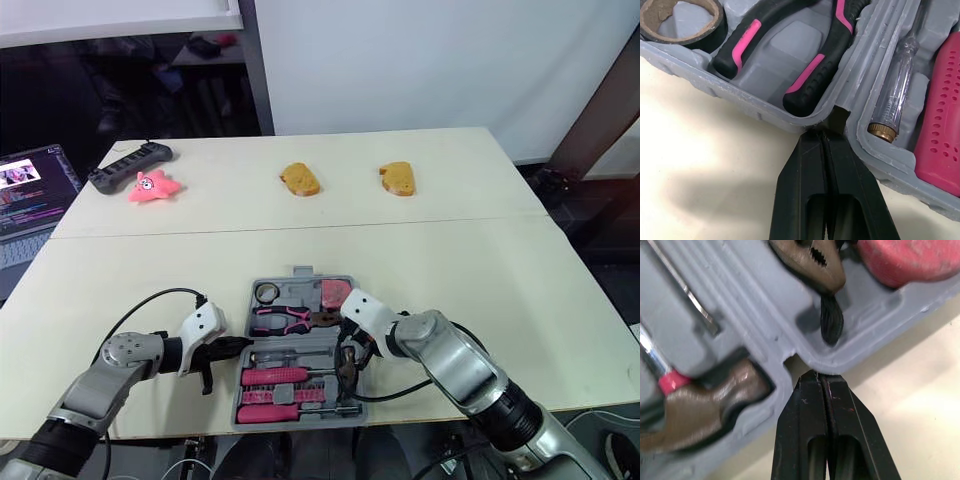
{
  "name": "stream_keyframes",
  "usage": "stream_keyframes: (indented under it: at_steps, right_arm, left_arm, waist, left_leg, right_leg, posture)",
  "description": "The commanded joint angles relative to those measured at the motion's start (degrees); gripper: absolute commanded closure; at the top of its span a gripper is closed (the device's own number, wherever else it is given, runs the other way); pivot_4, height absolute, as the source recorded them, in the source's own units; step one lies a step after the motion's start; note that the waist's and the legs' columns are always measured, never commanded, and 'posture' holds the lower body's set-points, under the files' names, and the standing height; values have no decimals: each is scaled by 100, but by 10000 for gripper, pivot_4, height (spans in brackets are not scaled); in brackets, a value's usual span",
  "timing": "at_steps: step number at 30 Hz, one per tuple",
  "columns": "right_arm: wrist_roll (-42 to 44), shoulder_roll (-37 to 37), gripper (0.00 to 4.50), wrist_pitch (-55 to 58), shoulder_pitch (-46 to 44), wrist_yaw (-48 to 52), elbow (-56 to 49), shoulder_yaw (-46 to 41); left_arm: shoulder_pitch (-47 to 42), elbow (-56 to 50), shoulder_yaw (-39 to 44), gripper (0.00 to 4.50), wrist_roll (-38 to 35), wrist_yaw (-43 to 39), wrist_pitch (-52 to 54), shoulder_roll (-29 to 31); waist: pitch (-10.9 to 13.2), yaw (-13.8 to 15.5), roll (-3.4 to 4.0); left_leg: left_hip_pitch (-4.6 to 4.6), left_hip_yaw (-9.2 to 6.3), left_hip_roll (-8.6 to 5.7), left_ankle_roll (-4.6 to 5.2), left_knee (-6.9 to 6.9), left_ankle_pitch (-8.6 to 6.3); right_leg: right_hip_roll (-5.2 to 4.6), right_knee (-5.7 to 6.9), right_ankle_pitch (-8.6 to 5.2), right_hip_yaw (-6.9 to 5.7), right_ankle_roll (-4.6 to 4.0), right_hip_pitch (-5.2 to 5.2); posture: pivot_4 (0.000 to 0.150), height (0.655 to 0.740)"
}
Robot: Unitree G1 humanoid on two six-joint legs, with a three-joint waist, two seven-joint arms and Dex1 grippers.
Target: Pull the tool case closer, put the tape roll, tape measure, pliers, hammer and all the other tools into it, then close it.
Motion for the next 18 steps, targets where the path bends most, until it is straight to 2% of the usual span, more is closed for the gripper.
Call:
stream_keyframes:
  at_steps: [1,5,7,8,10,13,18]
  right_arm:
    - [222,-357,45000,-366,389,158,-307,-788]
    - [428,-665,45000,-953,857,393,-555,-1355]
    - [559,-669,45000,-1011,991,430,-638,-1614]
    - [639,-655,45000,-1007,1057,430,-687,-1800]
    - [778,-659,45000,-949,1148,446,-769,-2027]
    - [917,-644,45000,-899,1192,461,-853,-2125]
    - [1112,-463,45000,-722,1072,352,-898,-2144]
  left_arm:
    - [177,-90,635,44432,-331,-82,383,459]
    - [303,-338,1070,44432,-556,-153,78,766]
    - [452,-473,1338,44432,-661,-238,-682,685]
    - [702,-723,1593,44432,-1126,-630,-1149,500]
    - [1156,-1063,1794,44432,-1554,-1162,-1750,391]
    - [1549,-1185,1579,44432,-1659,-1473,-1751,426]
    - [1403,-1267,993,44432,-1572,-1638,-1822,236]
  waist:
    - [3,5,-5]
    - [24,37,-1]
    - [28,59,-1]
    - [29,63,-1]
    - [29,54,-3]
    - [32,74,3]
    - [38,102,6]
  left_leg:
    - [-16,0,0,0,0,0]
    - [-32,-1,3,0,0,0]
    - [-31,2,2,0,1,0]
    - [-33,3,2,0,1,0]
    - [-38,9,8,-1,-1,0]
    - [-41,12,7,-2,-7,-1]
    - [-40,11,1,-1,3,0]
  right_leg:
    - [1,1,0,0,0,-16]
    - [5,3,0,-1,-2,-34]
    - [2,-1,0,-1,-2,-31]
    - [-3,-6,-1,0,-3,-29]
    - [-11,-22,-8,1,-15,-27]
    - [-19,-51,-8,0,-18,-20]
    - [-13,-63,-11,-10,-24,-2]
  posture:
    - [1500,7400]
    - [1500,7400]
    - [1500,7400]
    - [1500,7400]
    - [1500,7400]
    - [1500,7400]
    - [1500,7400]
